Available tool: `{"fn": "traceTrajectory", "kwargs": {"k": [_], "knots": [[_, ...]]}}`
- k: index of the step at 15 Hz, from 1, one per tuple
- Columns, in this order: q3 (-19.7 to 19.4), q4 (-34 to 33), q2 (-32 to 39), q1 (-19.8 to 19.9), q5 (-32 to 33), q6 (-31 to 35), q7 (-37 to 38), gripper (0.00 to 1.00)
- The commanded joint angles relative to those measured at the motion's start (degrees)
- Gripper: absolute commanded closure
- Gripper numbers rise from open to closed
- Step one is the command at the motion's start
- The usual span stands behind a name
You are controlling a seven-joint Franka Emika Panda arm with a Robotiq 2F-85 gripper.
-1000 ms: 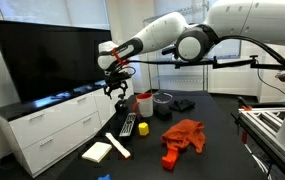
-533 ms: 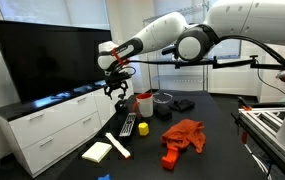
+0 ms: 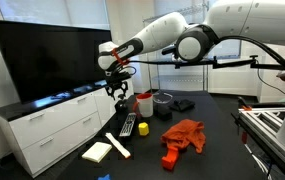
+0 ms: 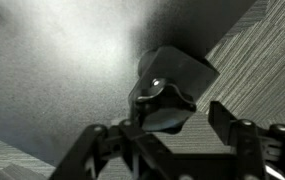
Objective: Loosen the c-cramp on the table
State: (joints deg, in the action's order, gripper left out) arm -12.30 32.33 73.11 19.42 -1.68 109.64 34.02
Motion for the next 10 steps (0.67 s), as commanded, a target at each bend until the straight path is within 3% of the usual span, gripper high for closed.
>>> {"fn": "traceTrajectory", "kwargs": {"k": [1,5,10], "knots": [[-0.67,0.04,-1.02,-0.17,0.22,-0.08,0.85,0.58],[-0.84,0.24,-1.31,0.03,-0.81,0.09,3.75,0.85],[-0.69,0.46,-1.70,0.01,-0.77,-0.48,4.28,0.85]]}}
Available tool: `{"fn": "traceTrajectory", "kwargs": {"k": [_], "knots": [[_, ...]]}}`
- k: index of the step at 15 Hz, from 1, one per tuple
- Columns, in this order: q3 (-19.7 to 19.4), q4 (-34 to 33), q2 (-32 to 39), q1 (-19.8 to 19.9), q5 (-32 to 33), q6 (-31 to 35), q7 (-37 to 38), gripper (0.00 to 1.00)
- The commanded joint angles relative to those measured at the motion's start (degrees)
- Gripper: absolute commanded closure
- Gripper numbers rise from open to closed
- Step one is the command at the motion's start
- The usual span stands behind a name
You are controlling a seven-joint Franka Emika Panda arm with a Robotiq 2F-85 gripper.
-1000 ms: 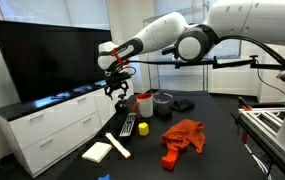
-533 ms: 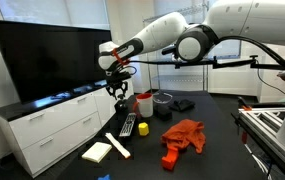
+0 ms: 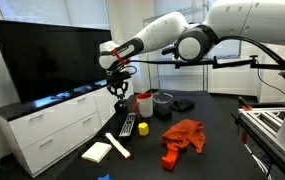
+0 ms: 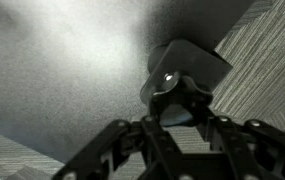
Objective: Loosen the c-cramp on the table
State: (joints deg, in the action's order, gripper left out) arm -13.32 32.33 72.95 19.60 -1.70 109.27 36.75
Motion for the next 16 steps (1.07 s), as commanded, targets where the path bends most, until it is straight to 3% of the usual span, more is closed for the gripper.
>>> {"fn": "traceTrajectory", "kwargs": {"k": [1,8,16], "knots": [[0.36,0.67,-1.65,-0.12,-0.68,0.00,1.13,0.85],[1.33,1.76,-1.71,0.52,-0.98,3.80,-2.74,0.85],[2.44,3.60,-2.44,0.20,-0.25,6.79,-20.95,0.85]]}}
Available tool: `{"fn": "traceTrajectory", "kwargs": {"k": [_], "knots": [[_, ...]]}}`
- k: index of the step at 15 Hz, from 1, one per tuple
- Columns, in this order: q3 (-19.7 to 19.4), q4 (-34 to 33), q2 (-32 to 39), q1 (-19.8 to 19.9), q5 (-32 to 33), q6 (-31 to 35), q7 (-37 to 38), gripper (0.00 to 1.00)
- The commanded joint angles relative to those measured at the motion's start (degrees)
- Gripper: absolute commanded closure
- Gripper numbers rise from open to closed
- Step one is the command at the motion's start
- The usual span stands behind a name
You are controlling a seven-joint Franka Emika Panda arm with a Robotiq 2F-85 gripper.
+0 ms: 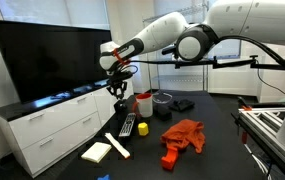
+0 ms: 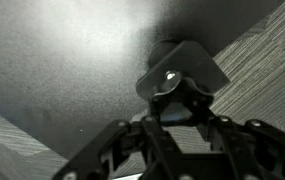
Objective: Loosen the c-cramp on the table
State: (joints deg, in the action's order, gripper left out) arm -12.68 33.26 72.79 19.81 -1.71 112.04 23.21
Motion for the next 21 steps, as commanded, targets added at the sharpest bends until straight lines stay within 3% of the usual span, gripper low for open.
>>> {"fn": "traceTrajectory", "kwargs": {"k": [1,11,21], "knots": [[2.02,3.12,-2.58,-0.08,-0.34,4.12,-9.47,0.85],[3.66,11.21,-6.93,-0.84,-0.42,8.35,-29.41,0.85],[7.52,34.08,-18.96,-0.57,-1.33,22.32,-51.34,0.85]]}}
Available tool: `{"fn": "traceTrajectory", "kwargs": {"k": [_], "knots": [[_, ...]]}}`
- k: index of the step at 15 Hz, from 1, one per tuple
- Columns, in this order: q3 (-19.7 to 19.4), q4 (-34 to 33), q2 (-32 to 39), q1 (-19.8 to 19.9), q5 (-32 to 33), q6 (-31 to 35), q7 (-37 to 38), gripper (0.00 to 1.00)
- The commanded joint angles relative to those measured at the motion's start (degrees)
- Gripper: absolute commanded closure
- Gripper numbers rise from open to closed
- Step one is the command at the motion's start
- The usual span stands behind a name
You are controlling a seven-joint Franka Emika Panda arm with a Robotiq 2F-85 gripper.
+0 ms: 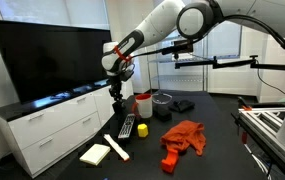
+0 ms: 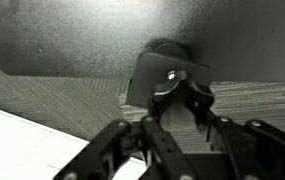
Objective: Loosen the c-cramp on the table
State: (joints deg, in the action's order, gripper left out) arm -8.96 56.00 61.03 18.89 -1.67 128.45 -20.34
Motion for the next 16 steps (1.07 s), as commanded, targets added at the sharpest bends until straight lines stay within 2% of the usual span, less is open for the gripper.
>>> {"fn": "traceTrajectory", "kwargs": {"k": [1,2,4,6,9,10,16], "knots": [[4.49,13.74,-8.47,0.77,-1.56,7.78,-9.93,0.85],[5.31,16.06,-9.71,1.19,-1.80,9.41,-11.79,0.80],[6.79,20.65,-12.09,2.19,-2.02,12.67,-14.66,0.34],[6.95,24.58,-14.18,2.50,-2.59,15.18,-13.27,0.32],[5.98,28.99,-16.55,1.56,-4.92,19.30,-5.83,0.11],[7.23,30.23,-17.31,2.48,-4.32,21.25,-2.80,0.02],[7.89,38.46,-22.37,0.91,-7.97,32.35,10.47,0.00]]}}
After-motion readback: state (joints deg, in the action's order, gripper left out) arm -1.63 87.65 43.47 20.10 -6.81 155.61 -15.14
